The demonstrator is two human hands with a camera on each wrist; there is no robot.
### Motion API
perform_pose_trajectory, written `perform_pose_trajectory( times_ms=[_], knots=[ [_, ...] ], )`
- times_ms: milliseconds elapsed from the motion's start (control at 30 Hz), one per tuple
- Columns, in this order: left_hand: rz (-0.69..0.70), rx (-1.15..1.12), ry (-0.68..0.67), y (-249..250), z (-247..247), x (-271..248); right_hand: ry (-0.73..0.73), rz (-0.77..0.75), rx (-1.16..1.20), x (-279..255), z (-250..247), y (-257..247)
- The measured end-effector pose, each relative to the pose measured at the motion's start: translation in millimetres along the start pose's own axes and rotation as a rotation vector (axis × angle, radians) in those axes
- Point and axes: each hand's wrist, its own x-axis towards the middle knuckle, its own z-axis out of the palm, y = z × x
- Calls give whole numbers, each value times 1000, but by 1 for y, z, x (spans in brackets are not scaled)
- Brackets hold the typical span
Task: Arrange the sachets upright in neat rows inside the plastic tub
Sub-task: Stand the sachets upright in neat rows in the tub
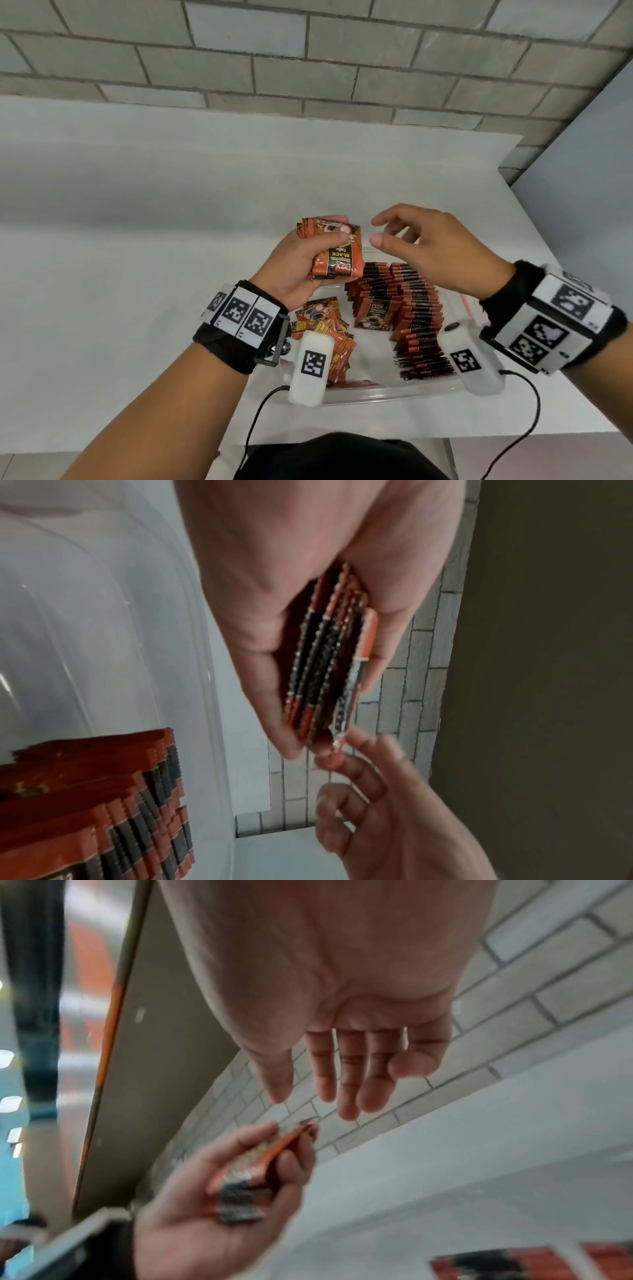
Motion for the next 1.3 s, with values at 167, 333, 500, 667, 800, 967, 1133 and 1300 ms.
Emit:
perform_pose_trajectory(
  times_ms=[167,333,500,667,800,967,1133,1300],
  knots=[
    [6,50,-76,-2,11,-1,-38,21,237,-2,6,-6],
    [-36,10,-83,-3,13,-1,57,43,414,0,5,2],
    [21,-16,-90,-6,15,-2,96,68,472,-3,5,9],
    [114,-19,-46,-6,20,0,21,155,555,-9,13,11],
    [104,-35,-46,-8,19,2,73,169,681,-7,8,13],
    [100,-6,-63,-10,16,6,40,166,619,-5,10,13],
    [126,-33,-29,-10,14,8,27,262,800,-3,10,17],
    [100,-86,92,-9,8,14,16,196,583,-7,1,28]
  ],
)
